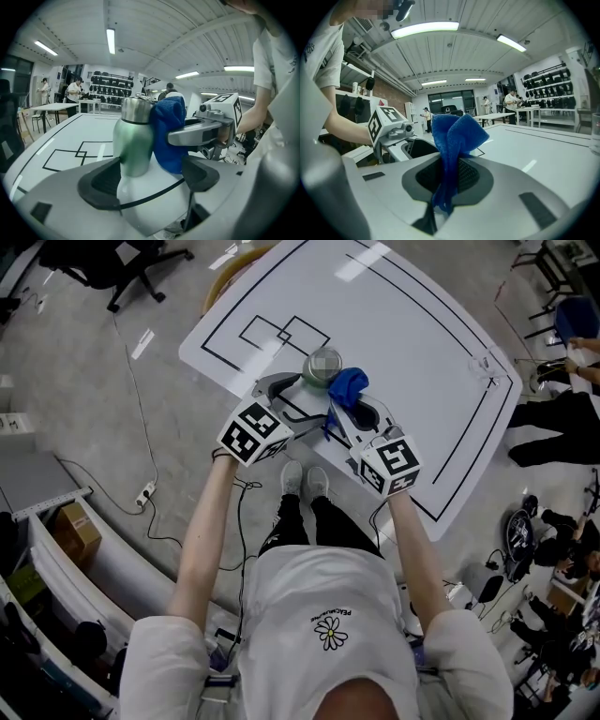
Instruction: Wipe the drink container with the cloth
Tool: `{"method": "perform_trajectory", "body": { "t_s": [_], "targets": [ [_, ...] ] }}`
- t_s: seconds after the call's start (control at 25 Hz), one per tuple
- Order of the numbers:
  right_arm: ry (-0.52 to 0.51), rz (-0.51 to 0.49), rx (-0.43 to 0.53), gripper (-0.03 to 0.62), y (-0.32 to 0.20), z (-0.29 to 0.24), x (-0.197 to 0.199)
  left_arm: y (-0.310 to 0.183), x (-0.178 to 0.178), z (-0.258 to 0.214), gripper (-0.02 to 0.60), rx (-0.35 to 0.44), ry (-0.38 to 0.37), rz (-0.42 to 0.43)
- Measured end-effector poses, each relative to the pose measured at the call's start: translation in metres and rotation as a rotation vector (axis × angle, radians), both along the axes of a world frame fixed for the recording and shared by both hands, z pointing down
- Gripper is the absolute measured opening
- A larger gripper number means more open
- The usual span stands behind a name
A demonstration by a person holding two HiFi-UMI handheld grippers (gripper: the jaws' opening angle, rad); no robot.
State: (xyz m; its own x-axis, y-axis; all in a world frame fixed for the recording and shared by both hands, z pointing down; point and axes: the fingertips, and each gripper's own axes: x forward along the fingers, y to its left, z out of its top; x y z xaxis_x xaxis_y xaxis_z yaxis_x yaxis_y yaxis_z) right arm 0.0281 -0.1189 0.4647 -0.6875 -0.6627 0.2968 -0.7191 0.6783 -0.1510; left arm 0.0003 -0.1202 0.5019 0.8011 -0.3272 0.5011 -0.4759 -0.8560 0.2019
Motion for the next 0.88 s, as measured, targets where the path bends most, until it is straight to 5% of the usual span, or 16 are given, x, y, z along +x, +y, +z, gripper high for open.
{"method": "perform_trajectory", "body": {
  "t_s": [0.88],
  "targets": [
    [0.02, -0.03, 0.003, 0.043, 0.009, -0.004, -0.001, 0.029, 0.014, -0.001, 0.391, -0.04, 0.042, 0.014]
  ]
}}
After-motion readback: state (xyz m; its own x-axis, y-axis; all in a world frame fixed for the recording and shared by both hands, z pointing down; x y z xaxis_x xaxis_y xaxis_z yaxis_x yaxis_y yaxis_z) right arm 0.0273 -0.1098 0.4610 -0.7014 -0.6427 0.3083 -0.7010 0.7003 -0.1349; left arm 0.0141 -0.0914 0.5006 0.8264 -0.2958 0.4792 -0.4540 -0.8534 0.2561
